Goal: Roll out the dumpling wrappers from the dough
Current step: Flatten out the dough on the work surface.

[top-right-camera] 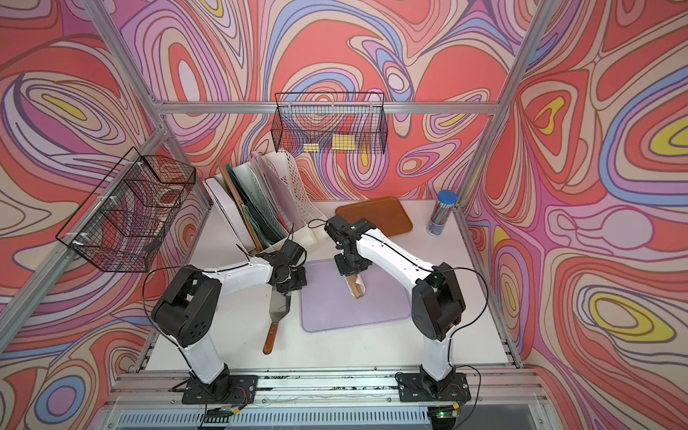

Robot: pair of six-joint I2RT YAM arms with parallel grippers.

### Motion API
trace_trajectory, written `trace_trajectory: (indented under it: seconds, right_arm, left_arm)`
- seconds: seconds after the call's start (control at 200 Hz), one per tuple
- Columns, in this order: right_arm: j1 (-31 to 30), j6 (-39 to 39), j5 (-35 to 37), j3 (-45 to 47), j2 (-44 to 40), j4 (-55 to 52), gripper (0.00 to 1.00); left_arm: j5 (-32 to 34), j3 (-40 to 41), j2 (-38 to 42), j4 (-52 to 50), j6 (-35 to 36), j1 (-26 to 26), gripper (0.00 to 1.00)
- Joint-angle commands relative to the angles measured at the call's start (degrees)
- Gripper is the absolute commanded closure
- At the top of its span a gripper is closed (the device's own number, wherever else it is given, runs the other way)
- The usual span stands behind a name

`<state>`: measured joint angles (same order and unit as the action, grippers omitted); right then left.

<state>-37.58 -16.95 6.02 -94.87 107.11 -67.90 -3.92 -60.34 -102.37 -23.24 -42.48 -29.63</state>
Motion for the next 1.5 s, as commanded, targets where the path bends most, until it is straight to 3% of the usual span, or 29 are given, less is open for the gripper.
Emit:
trace_trajectory:
  seconds: [0.0,0.265,0.401,0.706,0.861,0.941,1.017,1.187,1.322,1.497]
  right_arm:
    - [-1.29,-2.66,-9.55,3.38,3.69,4.88,1.0]
    - [-0.23,-2.04,-20.56,2.74,2.93,9.12,1.0]
    - [1.14,-2.7,-19.32,3.44,2.89,9.49,1.0]
    - [2.76,-3.13,-31.35,3.02,-6.02,12.47,1.0]
    - [9.87,-12.47,-33.6,10.88,-17.3,15.31,1.0]
    - [12.56,-16.97,-32.02,14.9,-20.94,13.01,1.0]
    - [14.84,-19.47,-34.88,19.1,-23.32,12.11,1.0]
    - [24.57,-28.31,-38.85,31.21,-33.13,20.61,1.0]
    - [25.77,-29.61,-48.71,34.66,-29.67,25.56,1.0]
    - [26.98,-27.71,-41.73,34.41,-28.19,23.0,1.0]
  left_arm:
    - [-2.09,1.45,0.33,-0.81,-0.46,-0.41,1.0]
    - [-2.14,1.36,0.5,-1.01,-0.41,-0.36,1.0]
    - [-1.88,1.27,0.83,-1.44,-0.41,-0.41,1.0]
    - [-1.49,2.15,1.7,-0.42,-1.65,-0.38,1.0]
    - [-1.76,4.2,2.65,1.63,-4.71,-0.43,1.0]
    - [-1.52,5.21,3.34,2.61,-6.54,-0.43,1.0]
    - [-1.27,6.23,4.38,3.67,-8.07,-0.36,1.0]
    - [-1.44,6.54,4.9,4.14,-8.67,-0.4,1.0]
    - [-2.61,6.2,4.07,4.18,-8.68,-0.39,1.0]
    - [-3.06,6.36,3.97,4.39,-8.67,-0.41,1.0]
